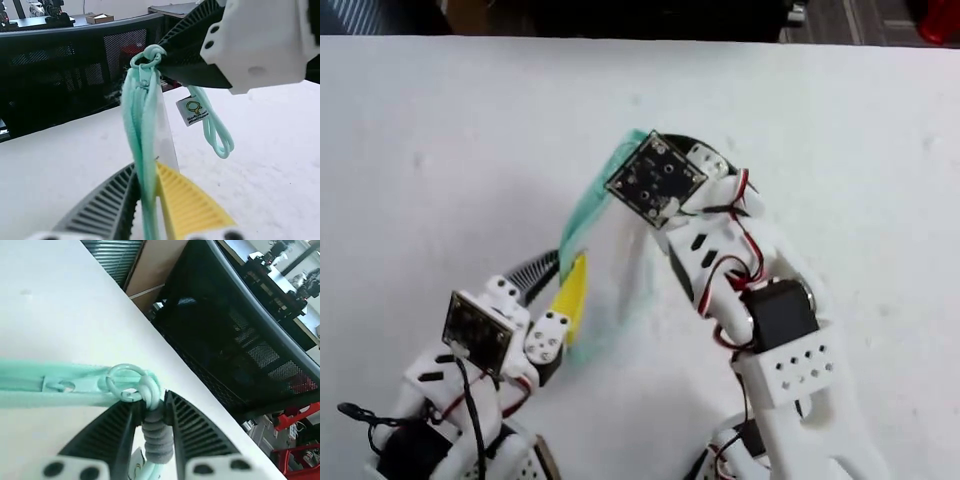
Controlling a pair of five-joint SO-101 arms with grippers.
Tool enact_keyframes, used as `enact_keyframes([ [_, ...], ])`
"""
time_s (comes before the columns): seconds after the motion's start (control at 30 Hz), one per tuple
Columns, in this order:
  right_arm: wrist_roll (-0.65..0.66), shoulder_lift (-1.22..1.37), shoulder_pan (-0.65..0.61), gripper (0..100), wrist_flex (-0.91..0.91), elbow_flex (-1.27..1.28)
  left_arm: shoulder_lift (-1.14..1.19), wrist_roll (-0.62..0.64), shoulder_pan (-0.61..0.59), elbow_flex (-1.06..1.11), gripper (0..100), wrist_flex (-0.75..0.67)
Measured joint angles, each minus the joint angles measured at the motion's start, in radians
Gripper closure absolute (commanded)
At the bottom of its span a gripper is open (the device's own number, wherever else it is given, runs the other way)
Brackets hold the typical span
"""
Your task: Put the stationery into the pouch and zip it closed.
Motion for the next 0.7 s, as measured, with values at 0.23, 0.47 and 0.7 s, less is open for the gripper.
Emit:
enact_keyframes([
  [0.23, 0.000, 0.011, 0.046, 98.1, -0.072, 0.002, 0.000, 0.000, 0.005, 0.000, 98, 0.000],
  [0.47, 0.000, 0.127, 0.155, 98.1, -0.146, 0.002, 0.000, 0.000, 0.005, 0.000, 98, 0.000],
  [0.7, 0.000, 0.210, 0.207, 98.1, -0.232, 0.002, 0.002, 0.000, 0.005, 0.000, 98, -0.008],
])
